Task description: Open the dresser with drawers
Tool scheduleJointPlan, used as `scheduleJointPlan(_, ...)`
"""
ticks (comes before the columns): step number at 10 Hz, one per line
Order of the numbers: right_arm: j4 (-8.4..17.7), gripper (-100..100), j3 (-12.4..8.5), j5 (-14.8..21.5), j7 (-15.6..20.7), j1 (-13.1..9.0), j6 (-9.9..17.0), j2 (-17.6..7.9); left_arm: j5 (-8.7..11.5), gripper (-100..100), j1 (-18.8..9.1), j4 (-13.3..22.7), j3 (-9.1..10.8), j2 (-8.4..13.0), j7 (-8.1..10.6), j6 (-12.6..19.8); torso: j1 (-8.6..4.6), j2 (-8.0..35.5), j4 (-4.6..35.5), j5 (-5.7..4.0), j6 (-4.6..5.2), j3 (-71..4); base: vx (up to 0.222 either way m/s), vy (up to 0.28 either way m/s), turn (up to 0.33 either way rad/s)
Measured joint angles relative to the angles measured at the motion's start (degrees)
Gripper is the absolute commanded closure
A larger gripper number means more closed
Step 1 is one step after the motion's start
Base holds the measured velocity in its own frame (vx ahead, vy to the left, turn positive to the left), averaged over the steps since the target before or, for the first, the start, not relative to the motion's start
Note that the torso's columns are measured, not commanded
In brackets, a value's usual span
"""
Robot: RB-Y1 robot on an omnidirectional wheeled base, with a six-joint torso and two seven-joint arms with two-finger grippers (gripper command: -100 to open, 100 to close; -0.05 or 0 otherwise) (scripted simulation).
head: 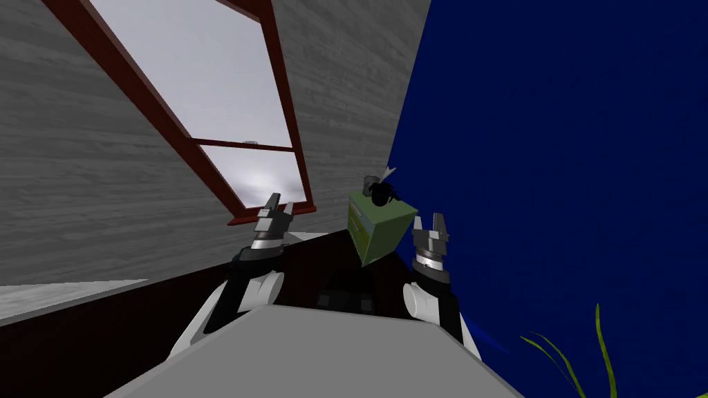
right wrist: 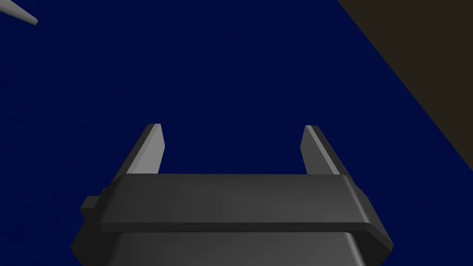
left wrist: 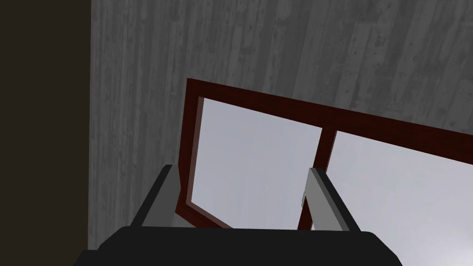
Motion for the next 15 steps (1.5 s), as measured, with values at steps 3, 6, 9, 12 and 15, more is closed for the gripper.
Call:
scheduleJointPlan(3,-0.01,0,0.00,0.00,0.00,0.00,0.00,0.00,0.00,0,0.00,-0.01,0.00,0.00,0.00,0.00,0.00,10.03,10.06,0.00,0.00,-20.14,0.000,0.000,0.000)
scheduleJointPlan(6,-0.01,0,0.00,0.00,0.00,0.00,0.00,0.00,0.00,0,0.00,-0.01,0.00,0.00,0.00,0.00,0.00,22.69,22.68,0.00,0.00,-45.36,0.000,0.000,0.000)
scheduleJointPlan(9,-0.02,0,0.00,0.00,0.00,0.00,-0.01,0.00,0.00,0,0.00,-0.02,0.00,0.00,0.00,-0.01,0.00,35.39,35.37,0.00,0.00,-70.73,0.000,0.000,0.000)
scheduleJointPlan(12,0.43,-100,0.06,0.33,1.41,-0.05,-0.14,-2.64,0.00,0,0.01,0.01,0.00,0.00,0.00,0.00,0.03,42.01,42.03,0.01,0.00,-84.30,0.035,0.014,-0.020)
scheduleJointPlan(15,1.85,-100,0.46,1.46,5.93,-0.25,-0.79,-6.43,0.00,0,0.02,0.01,0.00,0.00,0.00,0.00,0.05,42.21,42.26,0.01,0.00,-84.61,0.065,0.025,-0.026)
